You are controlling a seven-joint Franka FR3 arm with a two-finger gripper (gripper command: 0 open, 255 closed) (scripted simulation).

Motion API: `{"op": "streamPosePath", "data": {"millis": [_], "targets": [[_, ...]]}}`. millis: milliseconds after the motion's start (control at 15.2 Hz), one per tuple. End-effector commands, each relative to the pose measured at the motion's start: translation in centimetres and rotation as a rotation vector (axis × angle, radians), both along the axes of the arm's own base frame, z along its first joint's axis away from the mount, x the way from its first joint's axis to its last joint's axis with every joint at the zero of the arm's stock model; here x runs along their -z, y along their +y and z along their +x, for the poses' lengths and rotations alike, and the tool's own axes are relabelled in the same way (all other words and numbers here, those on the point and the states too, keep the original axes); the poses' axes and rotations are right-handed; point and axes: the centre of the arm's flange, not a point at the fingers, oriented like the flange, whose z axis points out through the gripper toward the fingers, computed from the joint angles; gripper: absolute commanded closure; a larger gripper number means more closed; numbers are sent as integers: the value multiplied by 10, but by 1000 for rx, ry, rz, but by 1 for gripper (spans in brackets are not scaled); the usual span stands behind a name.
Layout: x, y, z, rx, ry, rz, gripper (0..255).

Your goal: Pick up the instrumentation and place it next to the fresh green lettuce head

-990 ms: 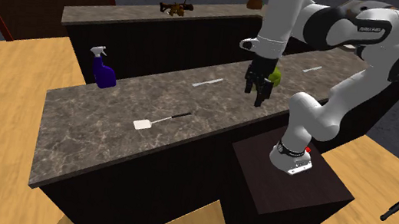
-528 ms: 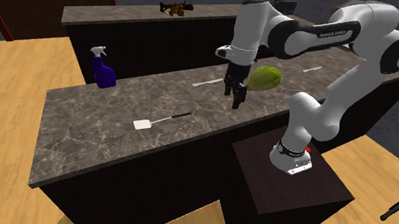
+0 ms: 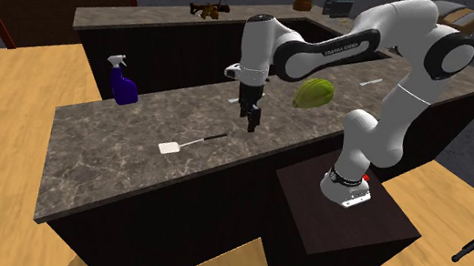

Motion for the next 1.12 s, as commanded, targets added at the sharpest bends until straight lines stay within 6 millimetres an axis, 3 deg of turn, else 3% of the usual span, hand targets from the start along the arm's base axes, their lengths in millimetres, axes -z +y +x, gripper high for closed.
{"op": "streamPosePath", "data": {"millis": [0, 1056], "targets": [[15, -13, 20, -18, 8, -8, 0], [124, -98, 184, -153, 65, -64, 0]]}}
